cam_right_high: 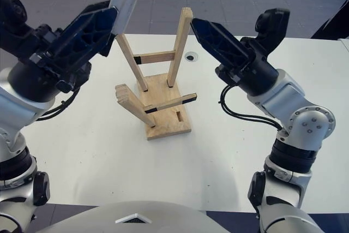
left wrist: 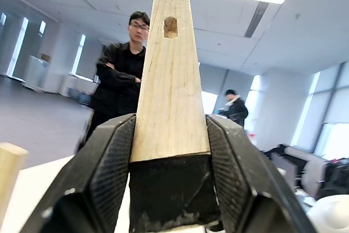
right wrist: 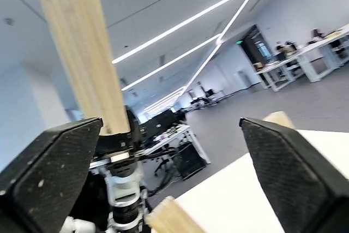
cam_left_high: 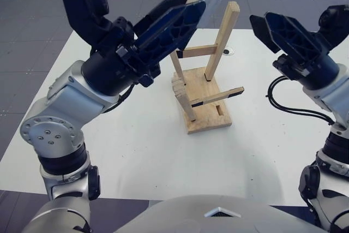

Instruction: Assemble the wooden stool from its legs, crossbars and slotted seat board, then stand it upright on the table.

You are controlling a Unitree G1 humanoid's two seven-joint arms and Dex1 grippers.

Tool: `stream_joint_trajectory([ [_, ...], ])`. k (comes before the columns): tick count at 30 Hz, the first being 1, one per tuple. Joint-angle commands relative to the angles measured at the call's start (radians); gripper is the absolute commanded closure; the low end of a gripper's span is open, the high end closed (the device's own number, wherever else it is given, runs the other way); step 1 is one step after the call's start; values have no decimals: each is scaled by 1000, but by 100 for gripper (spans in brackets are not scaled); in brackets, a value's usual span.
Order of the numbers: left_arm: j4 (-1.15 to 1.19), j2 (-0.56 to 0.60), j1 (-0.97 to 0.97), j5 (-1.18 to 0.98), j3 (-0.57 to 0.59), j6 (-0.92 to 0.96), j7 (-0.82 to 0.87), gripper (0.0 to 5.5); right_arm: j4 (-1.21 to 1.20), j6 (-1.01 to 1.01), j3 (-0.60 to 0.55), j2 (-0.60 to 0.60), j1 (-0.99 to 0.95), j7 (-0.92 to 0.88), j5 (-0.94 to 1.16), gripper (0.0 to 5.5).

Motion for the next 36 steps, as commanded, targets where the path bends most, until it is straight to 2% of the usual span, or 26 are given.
stream_joint_trajectory([
  [1, 20, 34, -37, -45, -26, 34, -6, 348, -10, -15, 19, 7, -54, -21, 105, 20],
  [9, 12, 43, -28, -82, -70, 58, -46, 348, -68, -86, 106, 53, -110, -123, 286, 20],
  [14, 6, 34, -27, -83, -85, 48, -38, 348, -94, -133, 129, 54, -129, -151, 306, 20],
  [30, 6, 36, -24, -88, -99, 43, -33, 348, -102, -162, 183, 40, -133, -172, 289, 319],
  [36, 14, 48, -22, -94, -94, 52, -44, 348, -101, -165, 189, 33, -135, -173, 272, 324],
])
